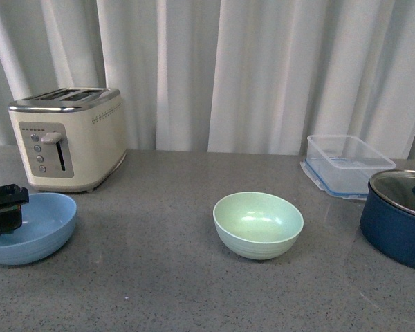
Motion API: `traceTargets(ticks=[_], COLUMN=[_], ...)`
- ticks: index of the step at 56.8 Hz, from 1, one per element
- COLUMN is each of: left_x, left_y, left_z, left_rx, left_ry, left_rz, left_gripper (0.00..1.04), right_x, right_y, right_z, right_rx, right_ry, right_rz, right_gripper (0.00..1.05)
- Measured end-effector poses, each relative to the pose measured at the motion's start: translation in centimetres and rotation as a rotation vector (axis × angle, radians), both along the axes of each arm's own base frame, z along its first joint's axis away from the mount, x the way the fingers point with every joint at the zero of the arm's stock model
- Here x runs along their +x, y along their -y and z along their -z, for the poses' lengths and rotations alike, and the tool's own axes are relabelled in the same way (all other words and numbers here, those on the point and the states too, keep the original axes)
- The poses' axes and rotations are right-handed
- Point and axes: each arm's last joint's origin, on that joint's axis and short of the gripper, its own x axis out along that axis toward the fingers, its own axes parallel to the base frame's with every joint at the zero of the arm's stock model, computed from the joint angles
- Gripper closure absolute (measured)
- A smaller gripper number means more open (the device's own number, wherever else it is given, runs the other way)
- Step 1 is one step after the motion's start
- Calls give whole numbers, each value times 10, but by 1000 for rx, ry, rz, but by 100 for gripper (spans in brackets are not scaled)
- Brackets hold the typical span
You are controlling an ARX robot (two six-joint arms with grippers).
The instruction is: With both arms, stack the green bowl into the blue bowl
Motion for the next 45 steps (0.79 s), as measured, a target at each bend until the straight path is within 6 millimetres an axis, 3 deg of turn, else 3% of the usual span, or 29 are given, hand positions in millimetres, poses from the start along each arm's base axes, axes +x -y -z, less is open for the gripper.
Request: traceTargets(ticks=[11,26,37,45], left_x=[3,4,2,3], left_y=[-3,-5,5,31], left_z=[5,3,-14,-24], left_rx=[-8,-51,-74,-89], left_ry=[-9,-4,25,48], left_rz=[-8,-5,38,110], left_gripper=[52,99,101,101], right_x=[0,0,0,0], right_y=[0,0,0,0], right_z=[0,0,0,0], right_rx=[0,0,0,0], right_ry=[0,0,0,0], right_rz=[0,0,0,0], right_gripper=[10,10,10,10])
